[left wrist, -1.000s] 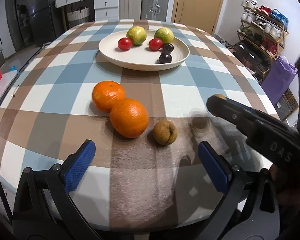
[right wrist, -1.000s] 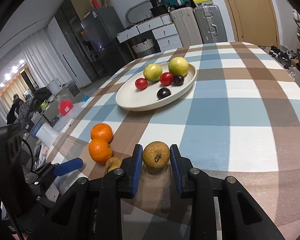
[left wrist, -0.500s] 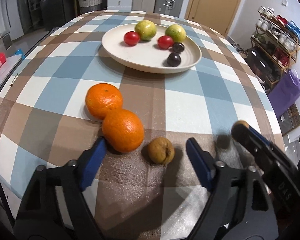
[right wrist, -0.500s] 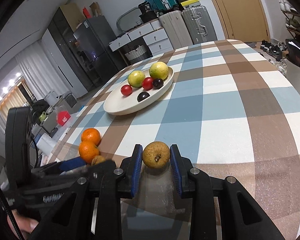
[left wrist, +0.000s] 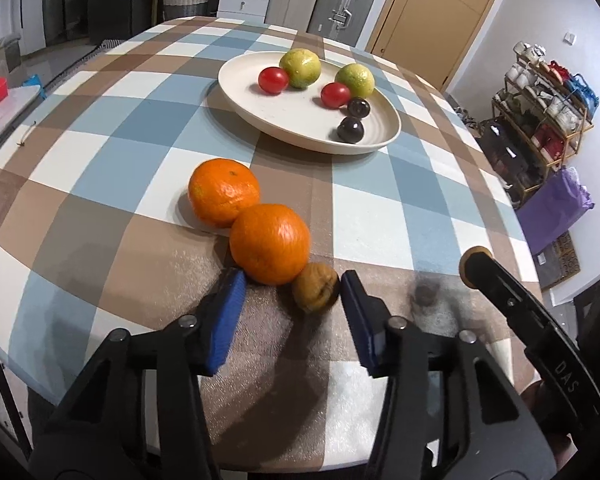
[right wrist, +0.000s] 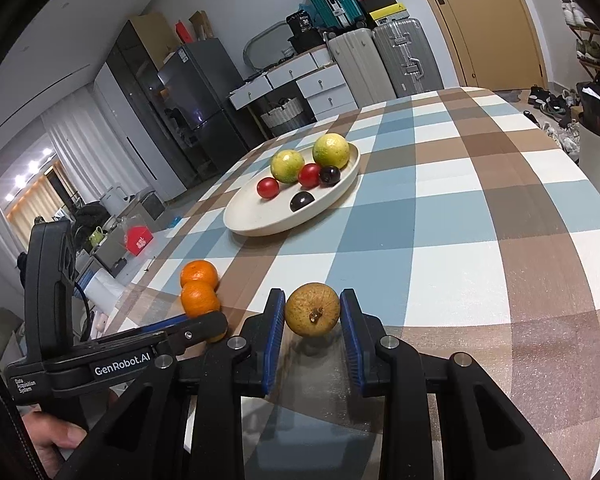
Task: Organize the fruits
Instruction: 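Grasp the brown pear with the right gripper while the left gripper grasps a brown kiwi, then carry both brown fruits onto the plate and open both grippers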
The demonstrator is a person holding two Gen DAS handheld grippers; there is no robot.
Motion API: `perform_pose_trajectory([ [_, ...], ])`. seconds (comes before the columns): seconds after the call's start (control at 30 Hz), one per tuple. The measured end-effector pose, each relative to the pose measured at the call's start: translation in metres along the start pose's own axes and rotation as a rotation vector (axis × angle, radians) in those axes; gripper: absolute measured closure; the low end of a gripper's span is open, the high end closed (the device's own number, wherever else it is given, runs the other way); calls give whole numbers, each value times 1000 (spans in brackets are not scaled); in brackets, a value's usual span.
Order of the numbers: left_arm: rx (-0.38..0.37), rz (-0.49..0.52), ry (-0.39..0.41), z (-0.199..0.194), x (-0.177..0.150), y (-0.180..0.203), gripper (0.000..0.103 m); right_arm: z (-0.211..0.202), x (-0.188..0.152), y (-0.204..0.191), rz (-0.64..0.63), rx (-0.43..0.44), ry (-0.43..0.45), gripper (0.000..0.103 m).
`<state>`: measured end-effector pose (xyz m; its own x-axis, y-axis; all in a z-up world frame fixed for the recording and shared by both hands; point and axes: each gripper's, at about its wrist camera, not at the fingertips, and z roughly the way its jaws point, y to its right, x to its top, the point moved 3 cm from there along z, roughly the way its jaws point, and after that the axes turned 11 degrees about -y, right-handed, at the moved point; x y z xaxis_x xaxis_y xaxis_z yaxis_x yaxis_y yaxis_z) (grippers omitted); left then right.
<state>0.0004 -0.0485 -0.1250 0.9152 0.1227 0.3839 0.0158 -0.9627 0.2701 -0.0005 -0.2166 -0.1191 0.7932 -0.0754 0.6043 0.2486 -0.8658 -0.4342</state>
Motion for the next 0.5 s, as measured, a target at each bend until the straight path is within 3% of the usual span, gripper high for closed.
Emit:
perform_pose_trajectory([
  [0.07, -27, 8, -11, 0, -1, 1, 70, -1, 0, -3, -4, -2, 1, 75],
  [0.1, -53, 11, -17, 0, -3, 3, 81, -2, 0, -4, -5, -2, 2, 75],
  [0.5, -142, 57, 4, -11, -5, 9, 81, -7, 1, -15, -24, -19, 1, 75],
])
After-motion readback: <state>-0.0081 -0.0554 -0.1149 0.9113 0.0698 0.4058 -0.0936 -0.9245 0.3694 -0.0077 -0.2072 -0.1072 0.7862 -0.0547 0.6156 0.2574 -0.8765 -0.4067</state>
